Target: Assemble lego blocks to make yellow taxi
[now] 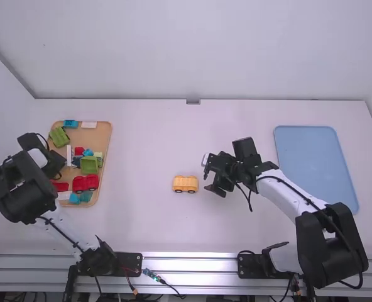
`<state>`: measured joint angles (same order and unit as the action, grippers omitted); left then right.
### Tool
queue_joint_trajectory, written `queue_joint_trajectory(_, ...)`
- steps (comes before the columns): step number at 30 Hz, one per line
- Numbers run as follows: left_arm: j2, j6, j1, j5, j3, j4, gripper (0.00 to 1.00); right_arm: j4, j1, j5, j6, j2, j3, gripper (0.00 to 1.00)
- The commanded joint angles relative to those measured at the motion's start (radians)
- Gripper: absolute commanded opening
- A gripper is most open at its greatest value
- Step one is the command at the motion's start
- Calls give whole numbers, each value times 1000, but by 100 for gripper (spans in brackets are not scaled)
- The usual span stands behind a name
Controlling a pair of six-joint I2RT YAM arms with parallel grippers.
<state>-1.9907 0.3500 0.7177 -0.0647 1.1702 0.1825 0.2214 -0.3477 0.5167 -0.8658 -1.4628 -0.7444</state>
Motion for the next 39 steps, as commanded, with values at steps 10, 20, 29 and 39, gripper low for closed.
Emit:
queue_joint_trajectory(10,28,82,-5,11,-3,14,2,3,1,6,1,17,4,100)
queue_joint_trajectory(20,239,99,-46,-6,-73,-6,2,0,1,6,2,17,4,100)
queue_joint_trajectory(29,473,-204,-278,129,-215,-65,2,-58,1,6,88,18,4,100)
queue_joint_trajectory(39,534,-647,-723,158,-171,98,2,-90,14,9,137,18,4,100)
